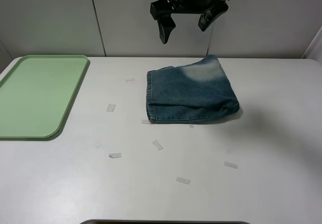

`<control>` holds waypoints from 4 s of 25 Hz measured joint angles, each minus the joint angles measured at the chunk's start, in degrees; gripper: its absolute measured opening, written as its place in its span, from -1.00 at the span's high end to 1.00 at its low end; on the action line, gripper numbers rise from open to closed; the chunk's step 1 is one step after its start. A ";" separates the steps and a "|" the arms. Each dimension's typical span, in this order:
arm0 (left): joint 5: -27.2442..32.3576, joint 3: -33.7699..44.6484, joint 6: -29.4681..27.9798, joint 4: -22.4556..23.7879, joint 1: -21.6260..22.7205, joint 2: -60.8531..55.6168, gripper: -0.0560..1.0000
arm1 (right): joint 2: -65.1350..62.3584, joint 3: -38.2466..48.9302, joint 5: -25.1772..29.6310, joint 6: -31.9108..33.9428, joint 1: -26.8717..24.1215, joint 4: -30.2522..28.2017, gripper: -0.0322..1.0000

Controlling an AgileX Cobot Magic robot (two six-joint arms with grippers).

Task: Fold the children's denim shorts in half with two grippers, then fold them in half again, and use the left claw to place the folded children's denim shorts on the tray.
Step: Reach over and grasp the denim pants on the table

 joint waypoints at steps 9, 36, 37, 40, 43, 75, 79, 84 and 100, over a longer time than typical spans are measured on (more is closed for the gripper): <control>0.00 0.00 0.00 0.00 0.00 0.00 -0.85 | -17.56 22.85 0.21 -0.56 0.00 -0.11 -0.41; 0.00 0.00 0.00 0.00 0.00 0.00 -0.85 | -88.30 72.78 -5.71 -5.52 -19.86 2.99 -0.41; 0.00 0.00 0.00 0.00 0.00 0.00 -0.85 | -90.31 73.81 -6.09 -6.41 -21.84 3.41 -0.41; 0.00 0.00 0.00 0.00 0.00 0.00 -0.85 | -97.64 76.53 -7.17 -7.57 -27.53 4.62 -0.41; 0.00 0.00 0.00 0.00 0.00 0.00 -0.85 | -104.26 77.11 -9.34 -7.81 -31.09 4.82 -0.41; 0.00 0.00 0.00 0.00 0.00 0.00 -0.85 | -110.62 78.76 -10.41 -7.70 -34.62 5.20 -0.41; 0.00 0.00 0.00 0.00 0.00 0.00 -0.85 | -110.62 78.76 -10.41 -7.70 -34.62 5.20 -0.41; 0.06 0.00 0.44 -0.12 0.00 0.00 -0.86 | -110.62 78.76 -10.41 -7.70 -34.62 5.20 -0.41; -0.50 -8.32 1.45 -7.47 0.00 21.07 -0.99 | -110.62 78.76 -10.41 -7.70 -34.62 5.20 -0.41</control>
